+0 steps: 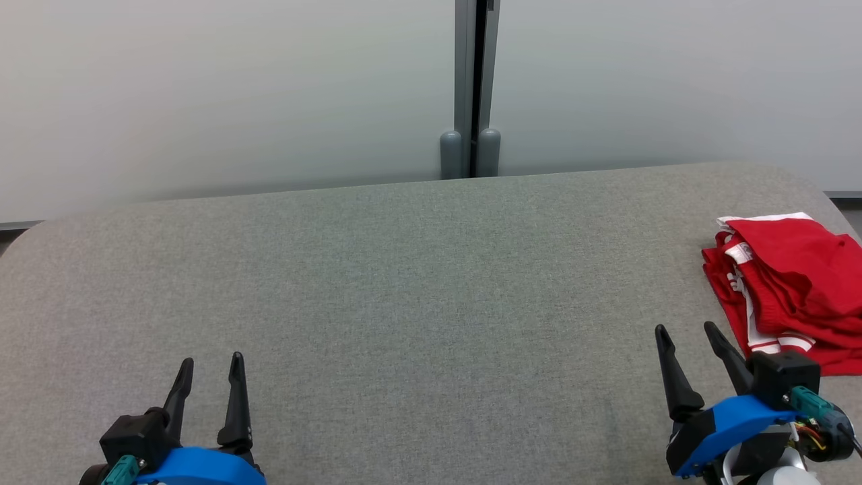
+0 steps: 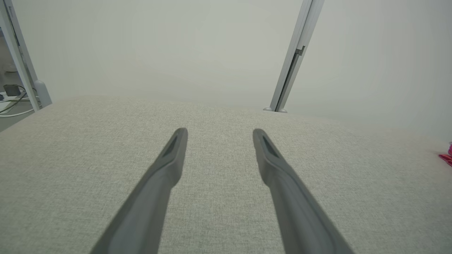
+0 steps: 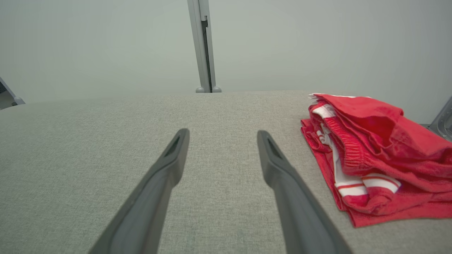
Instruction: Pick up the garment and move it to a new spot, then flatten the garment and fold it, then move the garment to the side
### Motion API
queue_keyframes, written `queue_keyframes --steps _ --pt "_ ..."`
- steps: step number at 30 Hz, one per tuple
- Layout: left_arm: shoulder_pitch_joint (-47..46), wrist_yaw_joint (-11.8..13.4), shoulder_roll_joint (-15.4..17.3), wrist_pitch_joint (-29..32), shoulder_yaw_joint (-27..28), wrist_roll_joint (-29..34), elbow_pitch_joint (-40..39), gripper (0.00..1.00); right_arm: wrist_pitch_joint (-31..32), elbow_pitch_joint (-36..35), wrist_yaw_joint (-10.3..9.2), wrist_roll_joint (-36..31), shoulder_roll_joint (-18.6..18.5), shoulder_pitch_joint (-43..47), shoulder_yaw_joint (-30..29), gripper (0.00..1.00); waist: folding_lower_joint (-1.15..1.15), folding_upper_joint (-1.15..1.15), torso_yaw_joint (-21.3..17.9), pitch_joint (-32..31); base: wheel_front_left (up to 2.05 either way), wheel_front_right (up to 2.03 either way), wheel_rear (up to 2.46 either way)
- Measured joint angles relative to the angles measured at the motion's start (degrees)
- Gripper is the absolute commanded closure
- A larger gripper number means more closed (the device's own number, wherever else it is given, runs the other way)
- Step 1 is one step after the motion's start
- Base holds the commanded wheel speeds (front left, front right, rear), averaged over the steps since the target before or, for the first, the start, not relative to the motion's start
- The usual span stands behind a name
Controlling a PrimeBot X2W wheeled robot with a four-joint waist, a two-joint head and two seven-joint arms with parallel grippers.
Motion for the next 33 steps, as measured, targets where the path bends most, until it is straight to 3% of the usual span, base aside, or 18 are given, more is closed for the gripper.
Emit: queue_keyframes --steps 15,16,23,33 --pt "-0.01 -0.16 -0.20 -0.01 0.05 -0.07 0.16 0.00 0.53 -0.54 0.00 0.56 0.00 0.18 0.80 0.00 0.00 0.00 -0.06 -0.06 0.00 0.00 0.00" --pt "0.08 -0.15 -0.31 0.02 0.05 -0.08 0.44 1.00 0.53 -0.18 0.00 0.53 0.02 0.23 0.78 1.00 0.00 0.00 -0.07 -0.06 0.00 0.00 0.00" --pt "2.62 -0.15 -2.13 0.70 0.05 -0.87 3.25 1.00 1.02 3.52 0.00 1.15 0.34 1.49 0.68 1.00 0.00 0.00 -0.05 -0.05 0.00 0.00 0.00" --pt "2.68 -1.15 -3.22 3.48 2.37 -9.47 2.53 1.00 1.76 3.67 0.00 12.50 0.36 1.47 0.19 1.00 0.00 0.00 0.18 -0.02 0.00 0.00 0.00"
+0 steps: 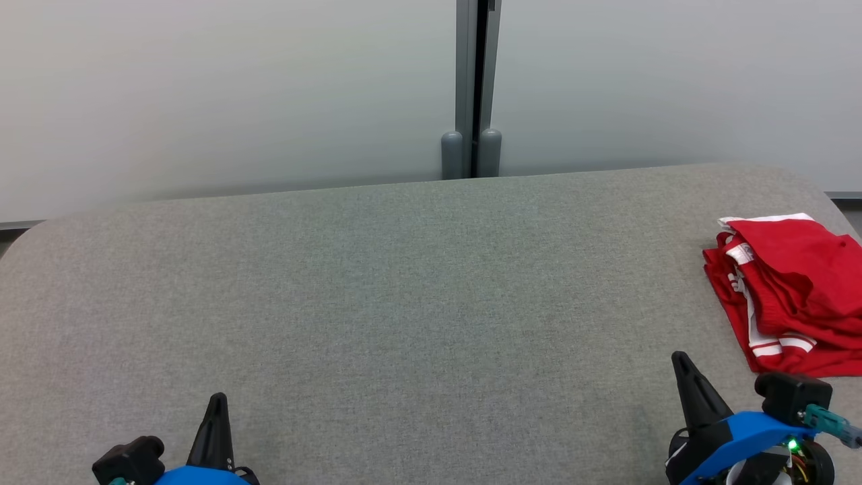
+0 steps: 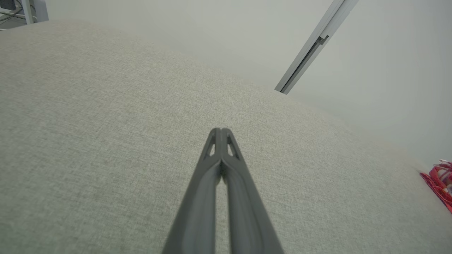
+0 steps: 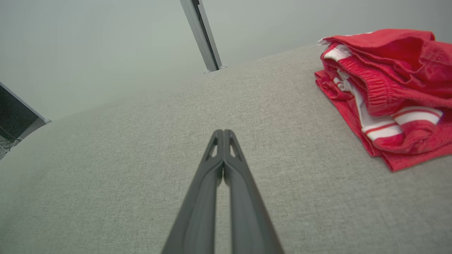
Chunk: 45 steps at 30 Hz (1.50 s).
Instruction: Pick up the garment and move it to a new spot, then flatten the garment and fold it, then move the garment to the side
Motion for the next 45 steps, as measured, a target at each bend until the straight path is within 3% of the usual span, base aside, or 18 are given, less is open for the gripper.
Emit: queue_keyframes --steps 20,45 --pt "-1.55 -1.60 -1.99 4.74 4.09 -14.84 -2.04 1.00 1.23 -0.36 0.00 19.42 0.00 -0.29 -0.52 1.00 0.00 0.00 0.47 0.07 0.00 0.00 0.00" --pt "-3.28 -3.12 -3.88 9.42 8.57 -29.31 -4.05 1.00 2.48 -0.71 -0.01 38.24 -0.02 -1.00 -1.34 1.00 0.00 0.00 1.03 0.15 0.00 0.00 0.00"
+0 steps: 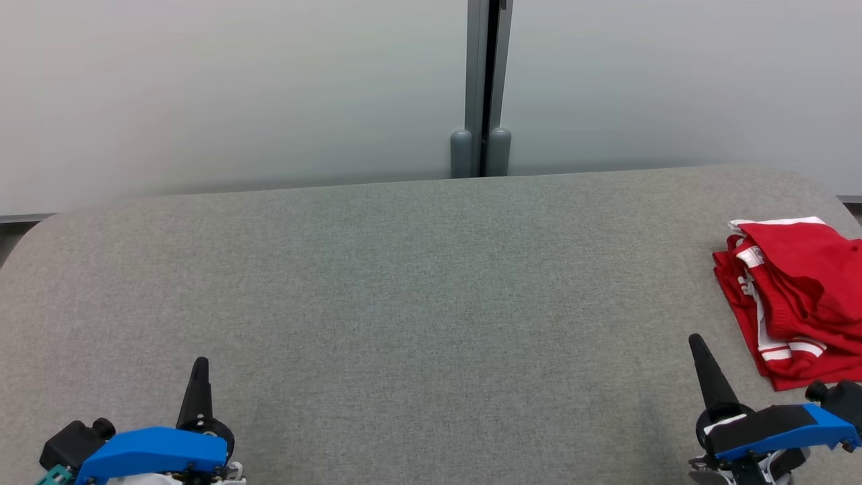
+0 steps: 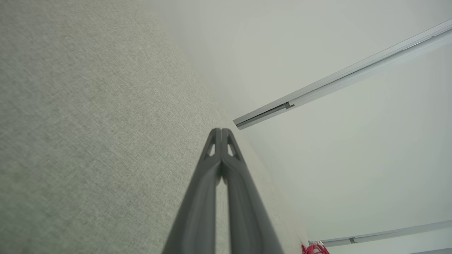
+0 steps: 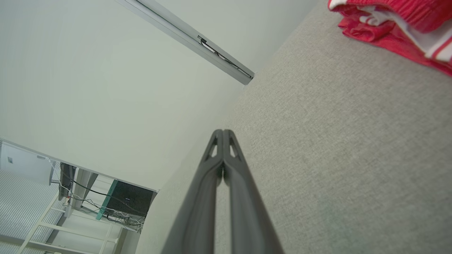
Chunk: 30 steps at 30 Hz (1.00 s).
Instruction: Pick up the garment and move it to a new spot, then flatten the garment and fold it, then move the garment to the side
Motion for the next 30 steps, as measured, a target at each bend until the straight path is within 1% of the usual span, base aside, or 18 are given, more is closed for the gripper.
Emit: queue_keyframes --steps 14,30 --pt "-1.04 -0.92 -1.04 2.09 2.04 -6.75 -1.04 1.00 0.57 -0.19 0.00 8.89 -0.01 -0.65 -0.36 1.00 0.00 0.00 0.31 0.05 0.00 0.00 0.00" --pt "-1.57 -1.67 -1.76 4.34 4.01 -13.45 -1.89 1.00 1.25 -0.30 0.00 17.58 -0.02 -0.87 -0.73 1.00 0.00 0.00 0.67 0.10 0.00 0.00 0.00"
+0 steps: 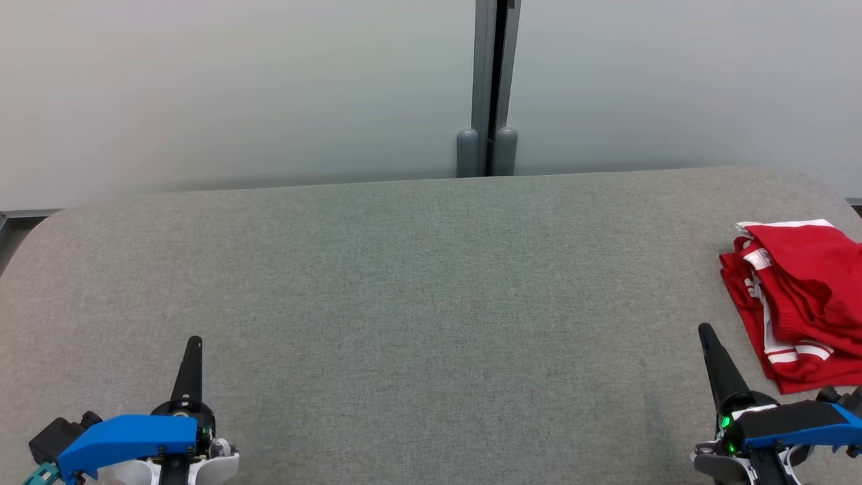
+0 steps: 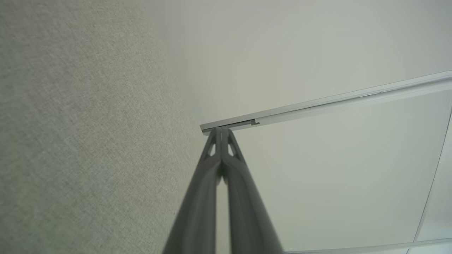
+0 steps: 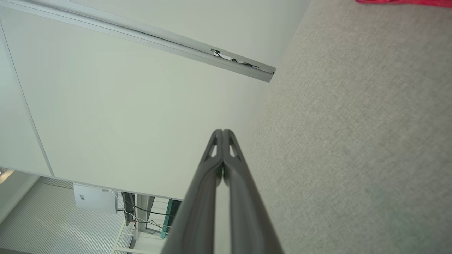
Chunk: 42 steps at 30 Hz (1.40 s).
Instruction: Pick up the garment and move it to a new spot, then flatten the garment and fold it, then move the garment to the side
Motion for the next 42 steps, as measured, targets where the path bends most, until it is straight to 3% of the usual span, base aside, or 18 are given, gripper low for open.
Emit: queue_keyframes --steps 42 --pt "-1.83 -1.56 -1.81 4.26 3.88 -13.50 -1.92 1.00 1.25 -0.29 0.00 17.79 -0.07 -1.14 -0.70 1.00 0.00 0.00 0.90 0.13 0.00 0.00 0.00"
